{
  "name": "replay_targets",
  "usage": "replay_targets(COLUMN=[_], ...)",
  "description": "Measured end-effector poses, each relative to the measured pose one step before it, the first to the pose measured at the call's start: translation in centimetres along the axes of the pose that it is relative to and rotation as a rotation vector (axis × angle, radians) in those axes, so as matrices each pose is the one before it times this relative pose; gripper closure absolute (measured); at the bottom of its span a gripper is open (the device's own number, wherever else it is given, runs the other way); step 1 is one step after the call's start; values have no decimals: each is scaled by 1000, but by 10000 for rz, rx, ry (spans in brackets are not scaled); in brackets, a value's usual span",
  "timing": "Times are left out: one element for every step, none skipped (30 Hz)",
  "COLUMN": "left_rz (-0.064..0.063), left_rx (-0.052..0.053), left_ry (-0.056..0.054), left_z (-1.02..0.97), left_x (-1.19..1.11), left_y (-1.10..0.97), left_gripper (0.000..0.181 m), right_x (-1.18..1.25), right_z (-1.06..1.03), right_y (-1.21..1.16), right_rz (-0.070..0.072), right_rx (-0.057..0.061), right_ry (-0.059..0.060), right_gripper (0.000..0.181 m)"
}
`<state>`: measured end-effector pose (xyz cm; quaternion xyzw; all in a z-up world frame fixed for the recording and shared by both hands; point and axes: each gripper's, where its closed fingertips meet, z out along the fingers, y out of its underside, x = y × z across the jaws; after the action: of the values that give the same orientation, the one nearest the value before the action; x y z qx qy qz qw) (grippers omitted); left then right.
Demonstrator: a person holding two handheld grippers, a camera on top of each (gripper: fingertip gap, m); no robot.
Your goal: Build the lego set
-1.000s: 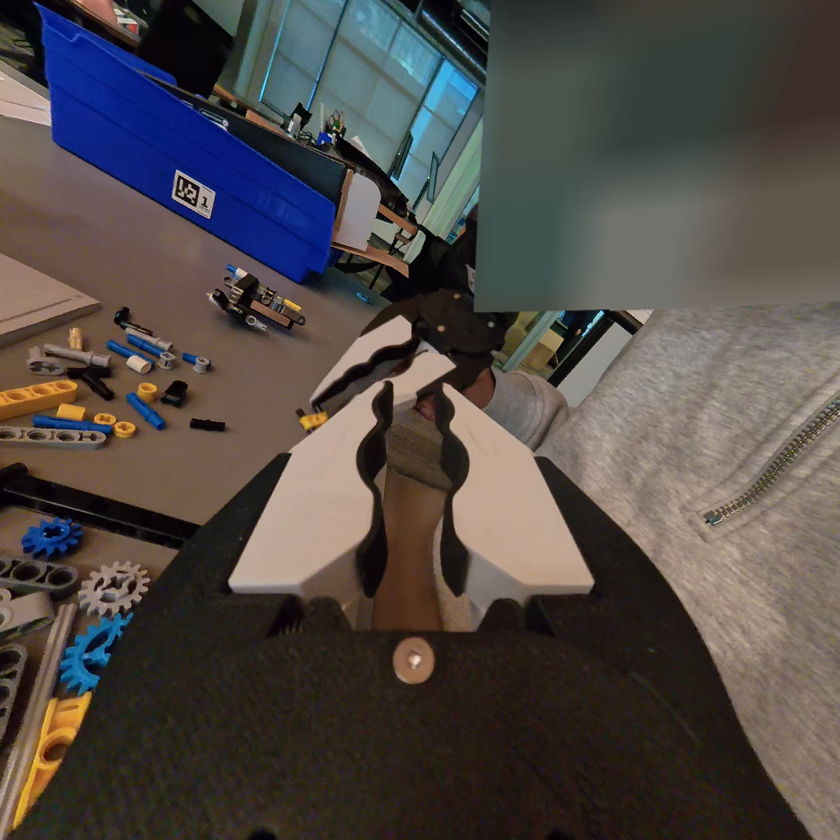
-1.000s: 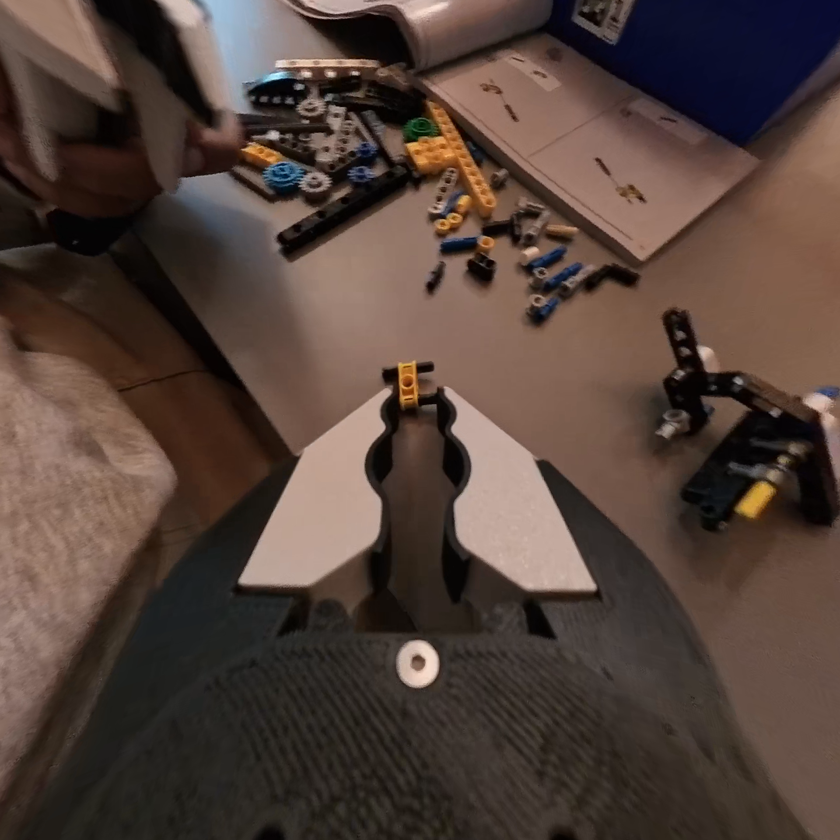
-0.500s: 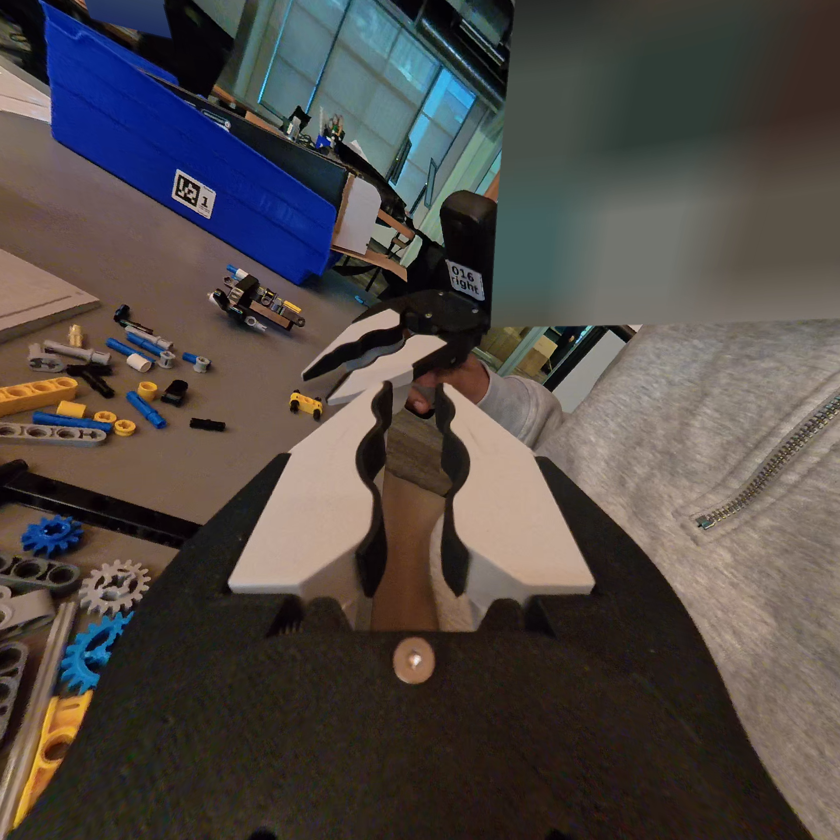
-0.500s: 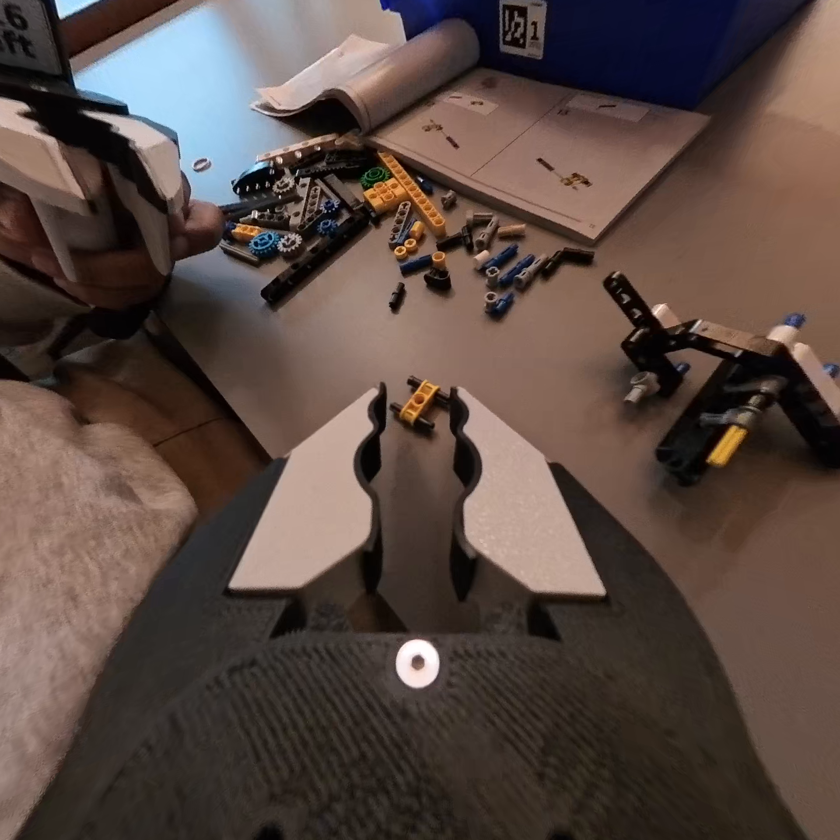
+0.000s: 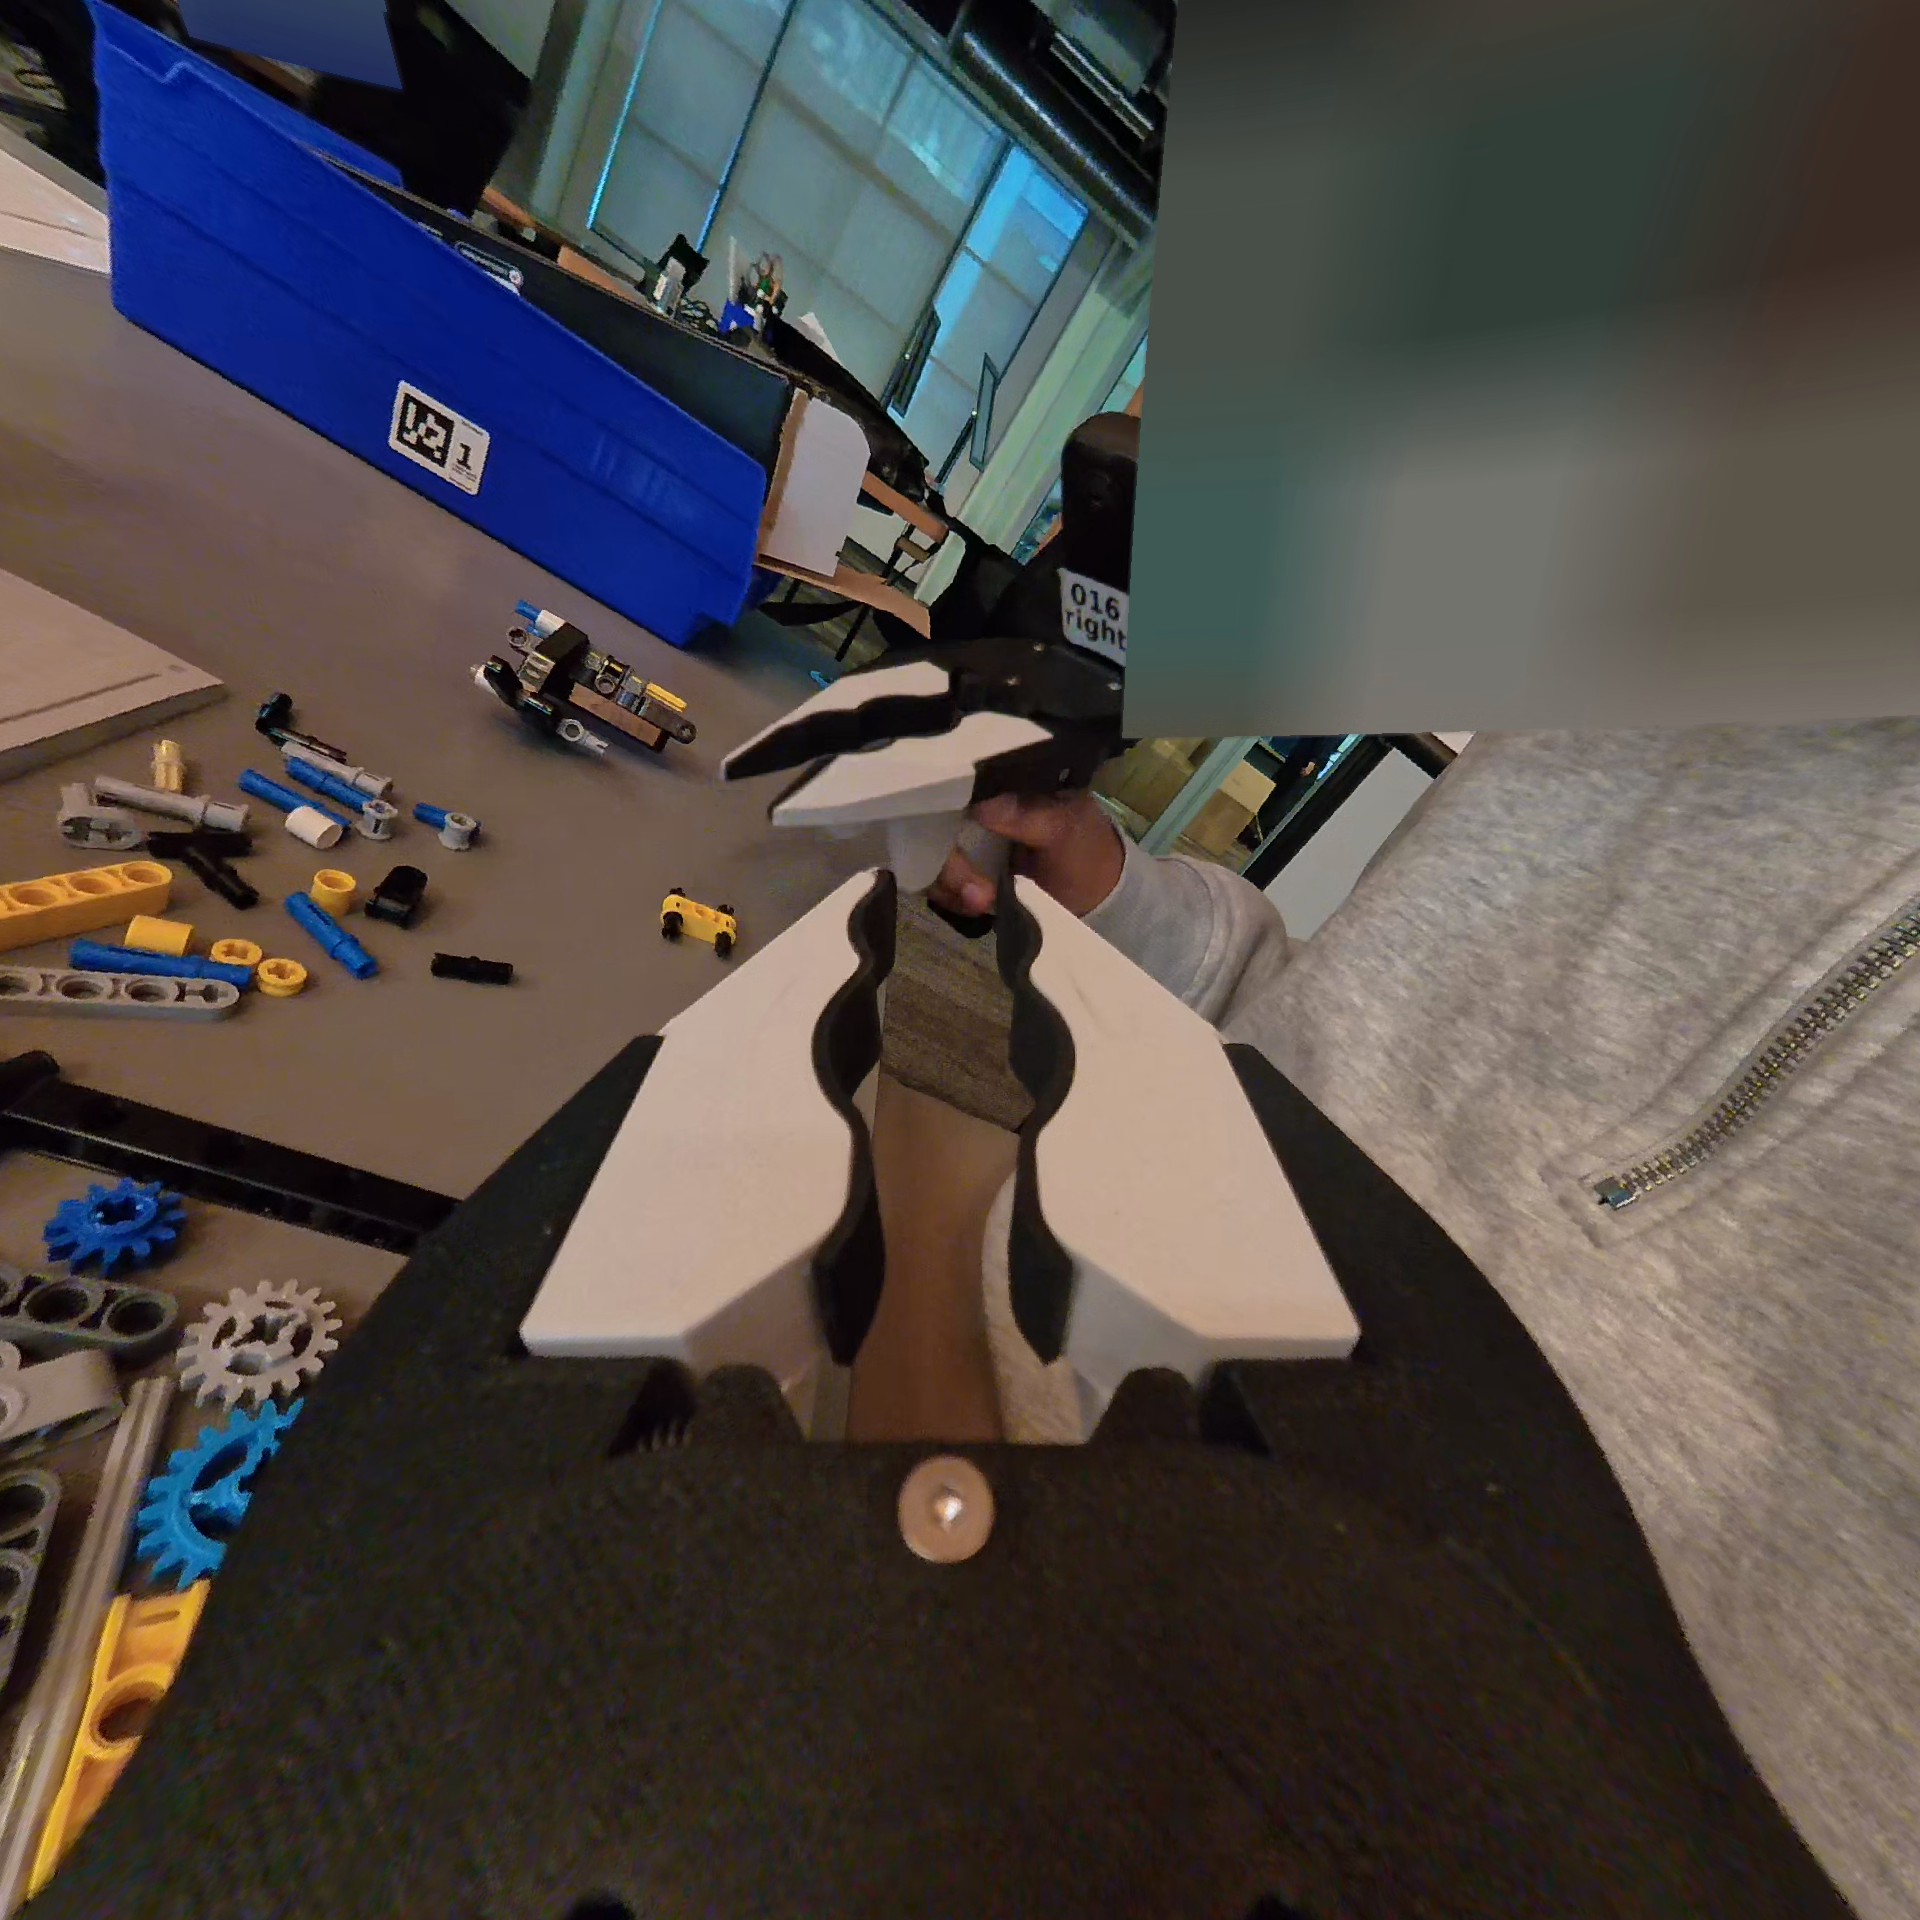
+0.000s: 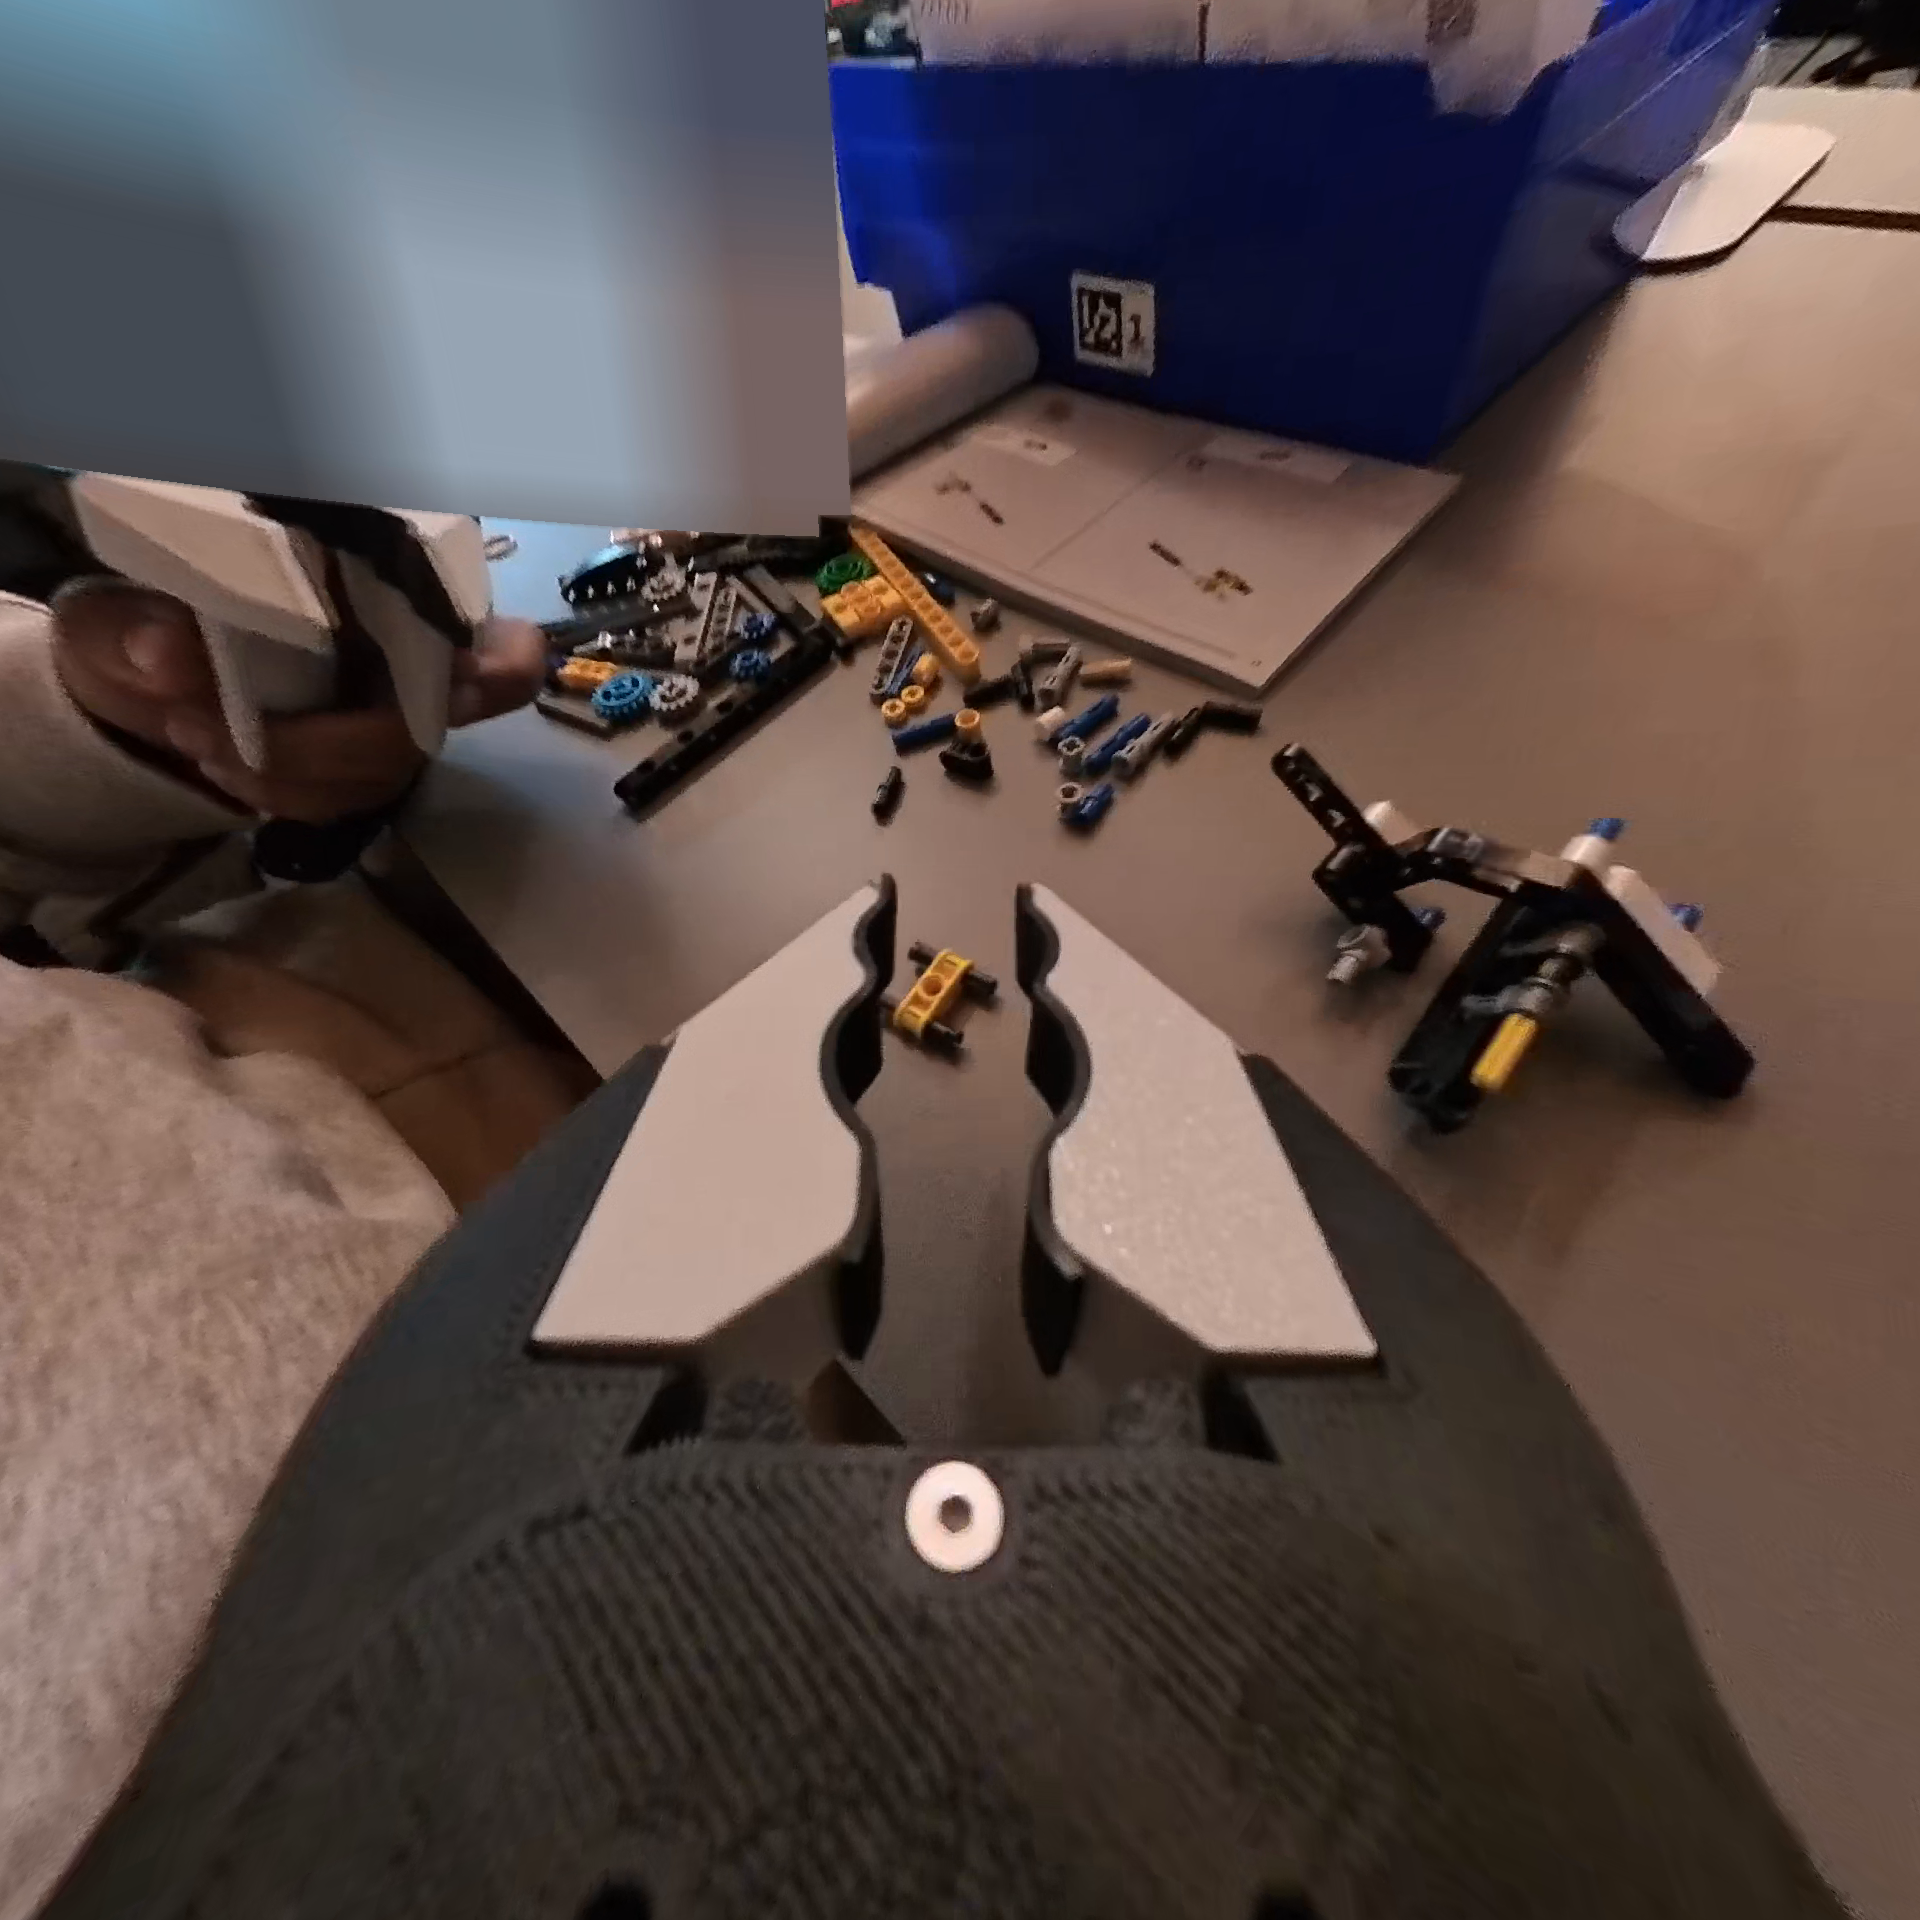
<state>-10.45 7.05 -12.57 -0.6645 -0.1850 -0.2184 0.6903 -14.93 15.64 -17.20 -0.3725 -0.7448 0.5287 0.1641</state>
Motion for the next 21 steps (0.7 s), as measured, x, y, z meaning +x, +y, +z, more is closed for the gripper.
replay_targets(left_rz=[-6, -5, -7, -9, -8, -7, -5, 0, 5, 6, 1, -6, -9, -11, -10, -11, -13, -15, -17, -15, -12], left_rx=[1, 3, 2, 0, 0, 1, 1, 3, 2, 0, -4, -1, 4, 6, 6, 6, 5, 7, 10, 12, 11], left_ry=[-2, -1, -2, -1, -2, 0, 0, 1, 1, -5, -2, 0, 2, 2, 0, 1, 0, 2, 3, 4, 4], left_z=[0, -9, 2, -1, 10, 0, 1, -8, 2, 1, 8, 8, -8, 3, -7, 3, 2, -6, -4, -3, -13], left_x=[-7, -11, 2, -10, -6, -8, -4, 2, 14, 3, -3, -1, 2, -12, -6, -5, -14, 0, -6, -5, -7], left_y=[-6, -1, -3, 3, -5, 2, -7, -4, 8, -3, 5, 11, -11, -11, -5, -6, -10, -7, -17, -19, -19], left_gripper=[164, 164, 163, 163, 163, 163, 163, 163, 163, 163, 163, 163, 163, 163, 163, 163, 163, 163, 163, 163, 163], right_x=[68, 197, 192, 162, 77, 3, -22, 8, 10, -9, 2, 27, -2, -7, 8, 13, 11, 14, 18, 6, -6], right_z=[-216, -164, -99, -65, -10, 19, 27, 13, 19, 15, 24, 32, 30, 38, 36, 34, 19, 31, 22, 17, 19], right_y=[-216, -145, -63, -13, 9, 12, 12, 5, -11, 1, 17, 26, 29, 34, 13, 8, 13, 10, 6, -1, 12], right_rz=[123, 103, 67, 56, 63, 57, 44, 27, 23, 32, 39, 35, 30, 25, 17, 9, 7, 5, 4, 8, 13], right_rx=[111, 85, 50, 24, 7, 5, 8, 12, 17, 15, 5, 1, -5, -13, -1, 5, -2, -4, 3, 1, -2], right_ry=[-23, 70, 73, 54, 12, -34, -33, -10, -4, -19, -19, -9, -15, -21, -9, -5, -1, 1, 2, -3, -10], right_gripper=[162, 163, 164, 164, 164, 164, 164, 164, 164, 164, 164, 164, 164, 164, 164, 164, 164, 164, 164, 164, 164])
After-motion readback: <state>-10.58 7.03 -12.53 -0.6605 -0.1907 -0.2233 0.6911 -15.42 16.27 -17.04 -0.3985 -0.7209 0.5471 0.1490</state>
